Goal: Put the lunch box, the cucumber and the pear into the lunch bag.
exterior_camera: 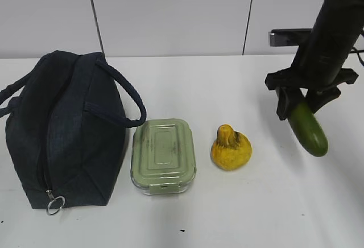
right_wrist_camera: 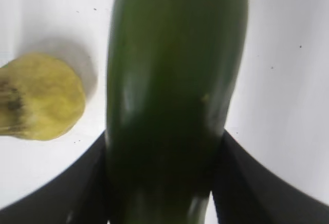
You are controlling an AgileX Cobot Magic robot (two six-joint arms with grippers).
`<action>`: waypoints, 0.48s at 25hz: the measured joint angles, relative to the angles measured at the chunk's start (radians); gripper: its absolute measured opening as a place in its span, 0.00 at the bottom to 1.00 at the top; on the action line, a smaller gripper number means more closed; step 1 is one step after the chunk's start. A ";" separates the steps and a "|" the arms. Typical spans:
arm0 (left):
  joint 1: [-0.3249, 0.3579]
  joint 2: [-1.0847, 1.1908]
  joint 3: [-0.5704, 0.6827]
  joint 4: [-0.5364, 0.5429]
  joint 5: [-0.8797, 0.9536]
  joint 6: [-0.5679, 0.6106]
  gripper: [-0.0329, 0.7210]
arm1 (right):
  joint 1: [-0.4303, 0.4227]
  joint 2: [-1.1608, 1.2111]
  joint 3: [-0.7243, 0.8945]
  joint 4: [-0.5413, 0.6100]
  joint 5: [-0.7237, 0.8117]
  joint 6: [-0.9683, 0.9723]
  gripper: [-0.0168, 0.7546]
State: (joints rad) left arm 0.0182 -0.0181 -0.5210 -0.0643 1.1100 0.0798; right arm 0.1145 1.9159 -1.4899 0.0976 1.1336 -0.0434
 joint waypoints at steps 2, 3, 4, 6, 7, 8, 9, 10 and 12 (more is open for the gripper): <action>0.000 0.000 0.000 0.000 0.000 0.000 0.62 | 0.000 -0.043 0.000 0.016 0.006 -0.001 0.52; 0.000 0.000 0.000 0.000 0.000 0.000 0.62 | 0.000 -0.060 0.000 0.024 0.006 -0.005 0.52; 0.000 0.000 0.000 0.000 0.000 0.000 0.62 | 0.000 -0.076 0.000 0.035 0.008 -0.006 0.52; 0.000 0.000 0.000 -0.001 0.000 0.000 0.62 | 0.001 -0.115 0.000 0.064 0.011 -0.017 0.52; 0.000 0.000 0.000 -0.002 0.000 0.000 0.62 | 0.001 -0.128 0.000 0.078 0.013 -0.027 0.52; 0.000 0.000 0.000 -0.006 0.000 0.000 0.62 | 0.001 -0.141 0.000 0.096 0.014 -0.036 0.52; 0.000 0.000 0.000 -0.010 0.000 0.000 0.62 | 0.001 -0.156 0.000 0.123 0.015 -0.051 0.52; 0.000 0.000 0.000 -0.016 0.000 0.000 0.62 | 0.001 -0.165 0.000 0.147 0.016 -0.063 0.52; 0.000 0.000 0.000 -0.046 0.000 0.000 0.62 | 0.001 -0.185 0.000 0.188 0.017 -0.087 0.52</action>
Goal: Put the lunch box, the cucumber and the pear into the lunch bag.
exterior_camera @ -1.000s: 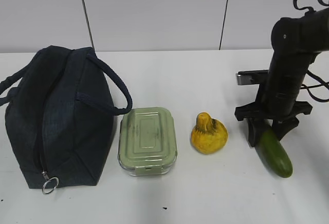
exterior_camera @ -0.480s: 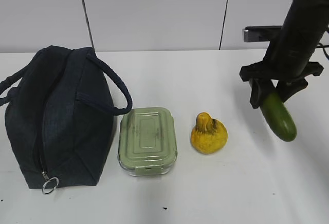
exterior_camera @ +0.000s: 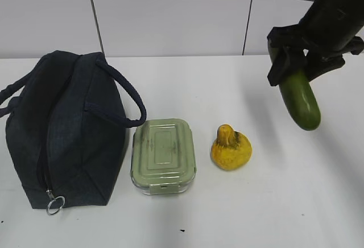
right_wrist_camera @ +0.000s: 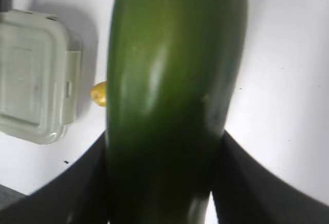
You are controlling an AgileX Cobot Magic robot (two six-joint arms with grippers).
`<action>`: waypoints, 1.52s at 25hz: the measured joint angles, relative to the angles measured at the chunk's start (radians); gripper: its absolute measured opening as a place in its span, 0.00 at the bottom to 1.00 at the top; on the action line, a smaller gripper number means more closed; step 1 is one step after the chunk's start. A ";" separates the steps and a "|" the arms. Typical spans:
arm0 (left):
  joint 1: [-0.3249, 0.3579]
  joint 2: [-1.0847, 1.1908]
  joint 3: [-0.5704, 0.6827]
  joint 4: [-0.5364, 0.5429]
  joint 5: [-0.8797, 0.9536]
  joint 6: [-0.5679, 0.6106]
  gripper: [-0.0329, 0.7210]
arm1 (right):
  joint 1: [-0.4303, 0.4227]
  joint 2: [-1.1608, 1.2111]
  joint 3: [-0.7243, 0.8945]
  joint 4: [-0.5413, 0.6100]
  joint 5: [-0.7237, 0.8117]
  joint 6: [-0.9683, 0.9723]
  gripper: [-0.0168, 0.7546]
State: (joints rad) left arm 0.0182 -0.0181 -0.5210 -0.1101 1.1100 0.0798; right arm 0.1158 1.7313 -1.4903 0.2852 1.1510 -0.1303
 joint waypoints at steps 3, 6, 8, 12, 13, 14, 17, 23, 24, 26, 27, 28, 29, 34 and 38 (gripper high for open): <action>0.000 0.000 0.000 -0.085 -0.013 0.000 0.62 | 0.000 -0.017 0.000 0.071 0.005 -0.039 0.52; 0.000 0.002 -0.005 -0.144 -0.065 0.000 0.62 | 0.000 -0.021 0.000 0.154 0.020 -0.082 0.52; 0.000 0.021 -0.006 -0.190 -0.139 0.001 0.62 | 0.003 -0.021 0.000 0.201 0.020 -0.110 0.52; 0.000 0.152 -0.006 -0.285 -0.287 0.001 0.62 | 0.038 -0.021 0.000 0.257 0.020 -0.139 0.52; 0.000 0.208 -0.006 -0.314 -0.309 0.004 0.62 | 0.052 -0.021 0.000 0.264 0.018 -0.142 0.52; 0.000 0.268 -0.006 -0.341 -0.328 0.014 0.62 | 0.072 -0.021 0.000 0.272 0.016 -0.147 0.52; 0.000 0.457 -0.006 -0.430 -0.362 0.100 0.62 | 0.121 -0.021 0.000 0.302 -0.001 -0.157 0.52; 0.000 0.822 -0.022 -0.644 -0.408 0.358 0.62 | 0.222 -0.021 0.000 0.385 -0.087 -0.173 0.52; 0.000 0.874 -0.030 -0.657 -0.413 0.387 0.62 | 0.235 -0.021 -0.002 0.406 -0.098 -0.182 0.52; 0.000 0.960 -0.054 -0.668 -0.427 0.421 0.62 | 0.248 -0.021 -0.008 0.473 -0.116 -0.213 0.52; 0.000 1.003 -0.065 -0.670 -0.434 0.434 0.62 | 0.249 -0.019 -0.012 0.507 -0.118 -0.231 0.52; 0.000 1.044 -0.074 -0.671 -0.440 0.445 0.62 | 0.251 -0.011 -0.020 0.556 -0.118 -0.258 0.52; 0.000 1.076 -0.083 -0.672 -0.445 0.452 0.62 | 0.251 -0.004 -0.026 0.588 -0.120 -0.277 0.52; 0.000 1.218 -0.114 -0.678 -0.452 0.463 0.49 | 0.251 0.048 -0.080 0.693 -0.132 -0.343 0.52; 0.000 1.251 -0.116 -0.686 -0.454 0.464 0.20 | 0.256 0.100 -0.140 0.741 -0.134 -0.366 0.52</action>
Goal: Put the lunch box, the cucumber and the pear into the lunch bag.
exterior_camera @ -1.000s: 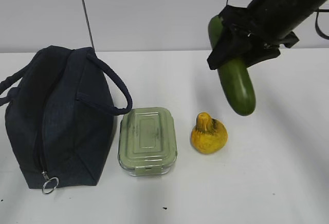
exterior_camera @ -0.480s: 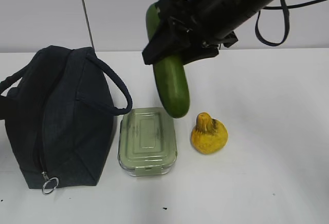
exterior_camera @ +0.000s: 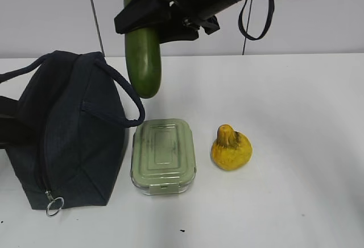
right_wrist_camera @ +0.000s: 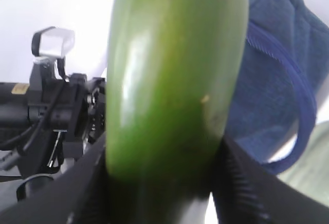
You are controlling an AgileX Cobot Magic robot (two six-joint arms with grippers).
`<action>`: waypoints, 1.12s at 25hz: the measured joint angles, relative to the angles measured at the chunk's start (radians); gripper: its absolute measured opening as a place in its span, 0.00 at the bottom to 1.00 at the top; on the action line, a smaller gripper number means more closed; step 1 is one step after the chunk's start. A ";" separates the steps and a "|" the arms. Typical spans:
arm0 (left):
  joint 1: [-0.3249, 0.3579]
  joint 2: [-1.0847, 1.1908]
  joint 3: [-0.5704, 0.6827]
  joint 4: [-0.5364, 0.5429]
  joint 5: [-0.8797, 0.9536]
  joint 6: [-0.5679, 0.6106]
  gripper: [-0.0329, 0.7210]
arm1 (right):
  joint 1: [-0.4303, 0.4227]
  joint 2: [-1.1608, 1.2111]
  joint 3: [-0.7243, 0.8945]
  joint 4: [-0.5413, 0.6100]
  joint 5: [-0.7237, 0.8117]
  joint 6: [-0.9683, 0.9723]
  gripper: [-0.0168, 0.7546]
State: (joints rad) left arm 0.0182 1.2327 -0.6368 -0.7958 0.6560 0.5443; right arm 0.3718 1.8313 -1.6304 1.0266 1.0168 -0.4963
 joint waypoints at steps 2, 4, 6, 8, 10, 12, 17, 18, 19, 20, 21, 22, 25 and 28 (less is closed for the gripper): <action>0.000 0.001 0.000 -0.004 0.002 0.000 0.08 | 0.009 0.032 -0.032 0.023 -0.004 -0.008 0.52; 0.000 0.001 0.000 -0.010 0.006 0.002 0.04 | 0.024 0.065 -0.055 0.048 -0.006 -0.022 0.52; 0.000 0.001 0.000 -0.023 0.011 0.004 0.03 | 0.053 0.106 -0.086 0.078 -0.017 -0.036 0.52; 0.000 0.001 0.000 -0.039 0.015 0.005 0.02 | 0.091 0.149 -0.121 0.105 -0.030 -0.058 0.52; 0.000 0.002 0.000 -0.057 0.023 0.012 0.02 | 0.129 0.195 -0.160 0.140 -0.040 -0.080 0.52; 0.000 0.002 0.000 -0.076 0.032 0.021 0.02 | 0.155 0.240 -0.192 0.172 -0.066 -0.088 0.52; 0.000 0.002 0.000 -0.107 0.041 0.036 0.02 | 0.189 0.356 -0.276 0.240 -0.126 -0.099 0.52; 0.000 0.002 0.000 -0.108 0.042 0.038 0.02 | 0.192 0.377 -0.285 0.245 -0.135 -0.099 0.52; 0.000 0.002 0.000 -0.109 0.042 0.039 0.02 | 0.192 0.392 -0.293 0.247 -0.141 -0.099 0.52; 0.000 0.002 0.000 -0.110 0.042 0.040 0.02 | 0.192 0.407 -0.294 0.247 -0.148 -0.099 0.52; 0.000 0.002 0.000 -0.110 0.042 0.040 0.02 | 0.192 0.419 -0.295 0.247 -0.153 -0.099 0.52; 0.000 0.002 0.000 -0.110 0.042 0.040 0.02 | 0.192 0.427 -0.297 0.238 -0.155 -0.099 0.52; 0.000 0.002 0.000 -0.110 0.042 0.041 0.02 | 0.192 0.441 -0.299 0.147 -0.155 -0.062 0.52; 0.000 0.002 0.000 -0.111 0.042 0.041 0.02 | 0.192 0.447 -0.299 0.064 -0.155 -0.032 0.52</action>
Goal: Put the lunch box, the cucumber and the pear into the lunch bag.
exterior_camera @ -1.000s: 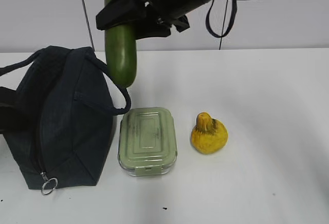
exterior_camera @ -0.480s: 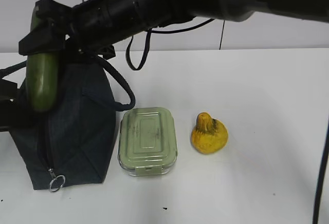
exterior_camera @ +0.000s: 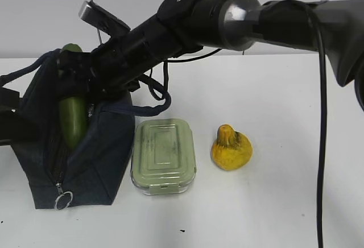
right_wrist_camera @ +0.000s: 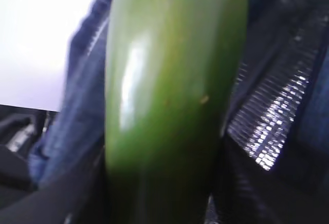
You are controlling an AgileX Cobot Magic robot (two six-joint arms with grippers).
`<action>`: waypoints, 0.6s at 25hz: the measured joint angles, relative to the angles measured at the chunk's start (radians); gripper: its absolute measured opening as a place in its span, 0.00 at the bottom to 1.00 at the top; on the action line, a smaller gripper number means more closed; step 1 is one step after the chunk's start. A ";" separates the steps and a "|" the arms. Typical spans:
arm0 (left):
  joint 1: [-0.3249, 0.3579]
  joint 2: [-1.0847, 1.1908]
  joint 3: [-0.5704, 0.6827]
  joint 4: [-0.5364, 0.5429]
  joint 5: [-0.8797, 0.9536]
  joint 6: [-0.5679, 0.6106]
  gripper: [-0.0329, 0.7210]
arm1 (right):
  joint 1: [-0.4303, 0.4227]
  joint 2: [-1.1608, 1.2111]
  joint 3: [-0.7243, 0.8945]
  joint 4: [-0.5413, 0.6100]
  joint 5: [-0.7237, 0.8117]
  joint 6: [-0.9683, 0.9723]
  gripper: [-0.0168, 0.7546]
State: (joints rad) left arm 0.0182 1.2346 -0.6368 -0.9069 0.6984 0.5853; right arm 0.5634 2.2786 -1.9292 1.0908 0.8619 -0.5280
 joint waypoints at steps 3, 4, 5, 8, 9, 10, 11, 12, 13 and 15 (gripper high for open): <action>0.000 0.000 0.000 0.000 0.000 0.000 0.02 | 0.000 0.004 -0.002 -0.042 0.000 0.021 0.57; 0.000 0.000 0.000 0.000 0.000 0.000 0.02 | 0.002 0.004 -0.002 -0.042 0.000 0.023 0.59; 0.000 0.000 0.000 0.000 -0.001 0.000 0.02 | 0.002 0.004 -0.002 -0.040 0.003 0.023 0.61; 0.000 0.000 0.000 0.000 -0.006 0.000 0.02 | 0.002 0.006 -0.002 -0.027 0.026 0.023 0.67; 0.000 0.000 0.000 0.000 -0.008 0.000 0.02 | 0.002 0.006 -0.002 -0.027 0.031 0.023 0.67; 0.000 0.000 0.000 0.000 -0.011 0.000 0.02 | 0.002 0.008 -0.005 -0.027 0.047 0.023 0.67; 0.000 0.000 0.000 0.000 -0.011 0.000 0.02 | 0.002 0.008 -0.010 -0.027 0.058 0.023 0.68; 0.000 0.000 0.000 0.000 -0.012 0.000 0.02 | 0.002 0.008 -0.019 -0.031 0.071 0.023 0.68; 0.000 0.000 0.000 0.000 -0.012 0.000 0.02 | 0.002 0.008 -0.027 -0.035 0.085 0.025 0.68; 0.000 0.000 0.000 0.000 -0.013 0.000 0.02 | 0.002 0.010 -0.064 -0.053 0.124 0.029 0.68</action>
State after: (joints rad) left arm 0.0182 1.2346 -0.6368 -0.9069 0.6854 0.5853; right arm 0.5652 2.2883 -1.9929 1.0383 0.9856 -0.4990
